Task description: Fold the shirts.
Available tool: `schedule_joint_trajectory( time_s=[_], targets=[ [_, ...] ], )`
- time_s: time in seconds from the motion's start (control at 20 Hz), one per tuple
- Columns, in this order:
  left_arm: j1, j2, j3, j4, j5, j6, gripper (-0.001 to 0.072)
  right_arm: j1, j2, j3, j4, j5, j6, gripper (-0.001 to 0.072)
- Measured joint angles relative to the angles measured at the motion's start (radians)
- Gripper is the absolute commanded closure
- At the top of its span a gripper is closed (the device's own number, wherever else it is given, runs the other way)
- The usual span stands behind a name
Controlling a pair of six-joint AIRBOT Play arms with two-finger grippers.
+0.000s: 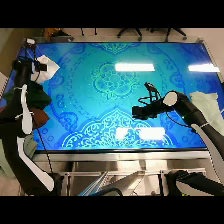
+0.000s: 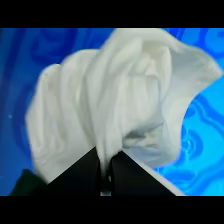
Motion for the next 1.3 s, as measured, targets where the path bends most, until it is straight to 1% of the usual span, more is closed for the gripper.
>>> schedule_joint_trajectory(
  time_s=[0.05,0.15,0.25,0.35,0.4,0.5,0.6,0.7,0.75,0.8,0.85,0.95,1.05,1.1,1.15,1.3],
  targets=[
    [-0.014,0.051,0.000,-0.005,-0.027,0.000,0.0695,0.000,0.000,0.000,0.000,-0.002,0.000,0.0684],
    [-0.050,0.157,0.000,-0.077,-0.113,0.000,0.0695,0.000,0.000,0.000,0.000,-0.012,0.000,0.0684],
    [-0.089,0.266,-0.001,-0.207,-0.197,0.003,0.0695,0.000,0.000,0.000,0.000,-0.023,0.000,0.0684],
    [-0.135,0.378,-0.032,-0.385,-0.287,0.011,0.0695,-0.002,0.000,0.000,-0.001,-0.029,0.000,0.0684],
    [-0.164,0.432,-0.063,-0.477,-0.330,0.018,0.0694,-0.002,0.000,0.000,-0.003,-0.030,0.000,0.0684],
    [-0.232,0.524,-0.148,-0.612,-0.393,0.018,0.0694,-0.002,0.000,0.000,-0.003,-0.031,-0.001,0.0684],
    [-0.316,0.583,-0.264,-0.683,-0.439,0.010,0.0694,-0.002,0.000,0.000,-0.003,-0.019,-0.019,0.0684],
    [-0.409,0.614,-0.393,-0.729,-0.455,-0.001,0.0687,-0.002,0.000,0.000,-0.003,0.005,-0.038,0.0677],
    [-0.454,0.624,-0.458,-0.746,-0.446,-0.002,0.0395,-0.002,0.001,0.000,-0.003,0.018,-0.043,0.0664],
    [-0.488,0.630,-0.511,-0.757,-0.423,-0.009,0.0043,-0.003,0.001,0.002,-0.003,0.032,-0.046,0.0497],
    [-0.512,0.634,-0.552,-0.762,-0.397,-0.011,0.0006,-0.003,0.001,0.008,-0.003,0.047,-0.052,0.0382],
    [-0.528,0.640,-0.593,-0.776,-0.372,-0.029,0.0007,-0.013,0.002,0.031,-0.003,0.078,-0.059,0.0383],
    [-0.491,0.645,-0.583,-0.780,-0.409,-0.047,0.0006,-0.032,0.002,0.065,-0.003,0.119,-0.066,0.0367],
    [-0.462,0.646,-0.575,-0.780,-0.448,-0.053,0.0006,-0.044,0.002,0.081,-0.002,0.143,-0.074,0.0201],
    [-0.426,0.651,-0.574,-0.780,-0.500,-0.058,0.0006,-0.056,0.002,0.092,-0.002,0.164,-0.083,0.0109],
    [-0.328,0.690,-0.666,-0.775,-0.607,-0.065,0.0006,-0.069,-0.001,0.096,-0.001,0.206,-0.099,0.0111]
  ],
)
